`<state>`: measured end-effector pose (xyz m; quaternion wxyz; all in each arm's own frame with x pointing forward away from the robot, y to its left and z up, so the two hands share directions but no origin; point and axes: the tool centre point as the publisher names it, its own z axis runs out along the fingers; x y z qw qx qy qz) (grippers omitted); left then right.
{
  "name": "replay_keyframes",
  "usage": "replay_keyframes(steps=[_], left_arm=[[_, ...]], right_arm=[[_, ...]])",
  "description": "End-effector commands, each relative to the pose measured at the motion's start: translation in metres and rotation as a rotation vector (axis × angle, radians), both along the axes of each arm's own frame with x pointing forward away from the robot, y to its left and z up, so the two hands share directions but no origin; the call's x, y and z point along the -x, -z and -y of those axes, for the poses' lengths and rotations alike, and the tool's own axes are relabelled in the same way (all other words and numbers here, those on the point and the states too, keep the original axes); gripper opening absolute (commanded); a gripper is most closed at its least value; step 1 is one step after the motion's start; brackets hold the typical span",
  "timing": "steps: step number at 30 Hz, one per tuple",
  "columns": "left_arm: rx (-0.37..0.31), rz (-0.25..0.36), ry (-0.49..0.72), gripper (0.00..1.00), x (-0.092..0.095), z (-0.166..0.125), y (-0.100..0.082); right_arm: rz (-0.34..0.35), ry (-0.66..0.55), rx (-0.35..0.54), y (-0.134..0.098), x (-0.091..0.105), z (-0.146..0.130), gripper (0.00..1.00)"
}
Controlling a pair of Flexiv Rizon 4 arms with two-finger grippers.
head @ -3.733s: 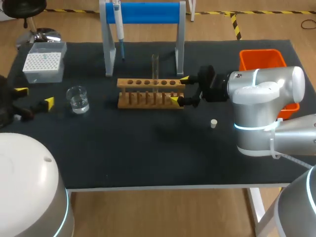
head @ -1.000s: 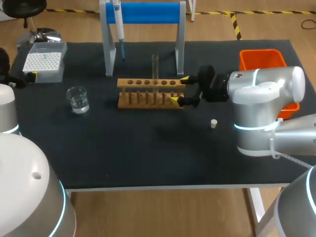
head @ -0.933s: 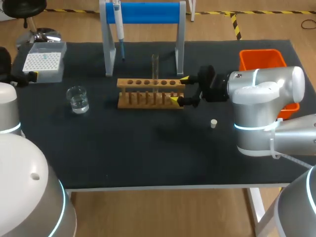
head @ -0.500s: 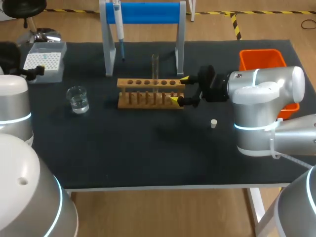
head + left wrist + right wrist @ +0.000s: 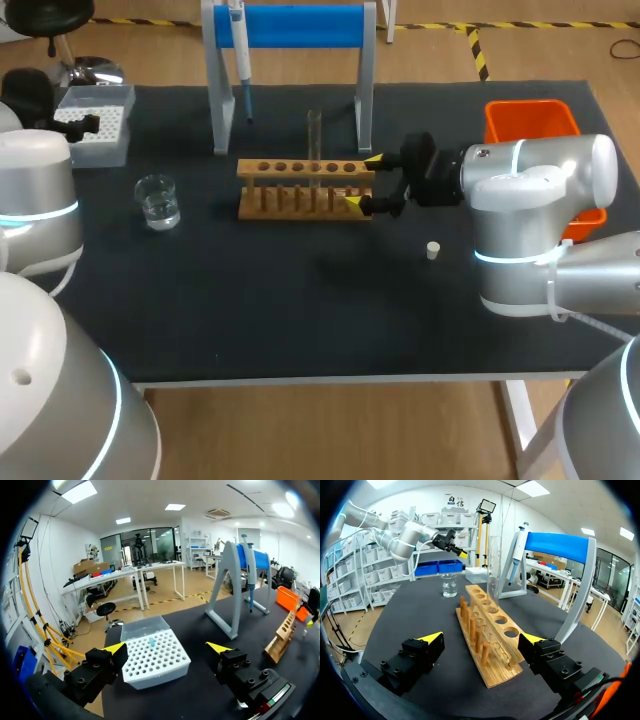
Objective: Invert the test tube, pick up the pipette, mount the tip to pipette, aspirate from beaker and dispense into the tube, eject the tip, return the pipette, and cap with the stopper.
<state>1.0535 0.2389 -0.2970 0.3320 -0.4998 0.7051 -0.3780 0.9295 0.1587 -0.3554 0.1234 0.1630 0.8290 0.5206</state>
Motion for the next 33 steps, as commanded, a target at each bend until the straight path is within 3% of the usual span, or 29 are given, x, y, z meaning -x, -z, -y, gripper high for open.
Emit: replay_keyframes(steps=[1, 23, 27, 29, 31, 33], left_arm=[[0.0, -0.005, -0.007, 1.0, -0.025, 0.002, 0.015], [0.017, -0.038, -0.042, 1.0, -0.055, -0.005, 0.043], [0.023, -0.042, -0.049, 0.89, -0.061, -0.008, 0.046], [0.027, -0.042, -0.052, 0.77, -0.063, -0.009, 0.047], [0.03, -0.042, -0.054, 0.73, -0.066, -0.009, 0.048], [0.032, -0.041, -0.055, 0.61, -0.068, -0.01, 0.049]], right_arm=[[-0.001, -0.002, 0.001, 0.0, 0.0, 0.001, 1.0], [-0.001, -0.002, 0.001, 0.0, 0.0, 0.001, 1.0], [-0.001, -0.002, 0.001, 0.0, 0.0, 0.001, 1.0], [-0.001, -0.002, 0.001, 0.0, 0.0, 0.001, 1.0], [-0.001, -0.002, 0.001, 0.0, 0.0, 0.001, 1.0], [-0.001, -0.002, 0.001, 0.0, 0.0, 0.001, 1.0]])
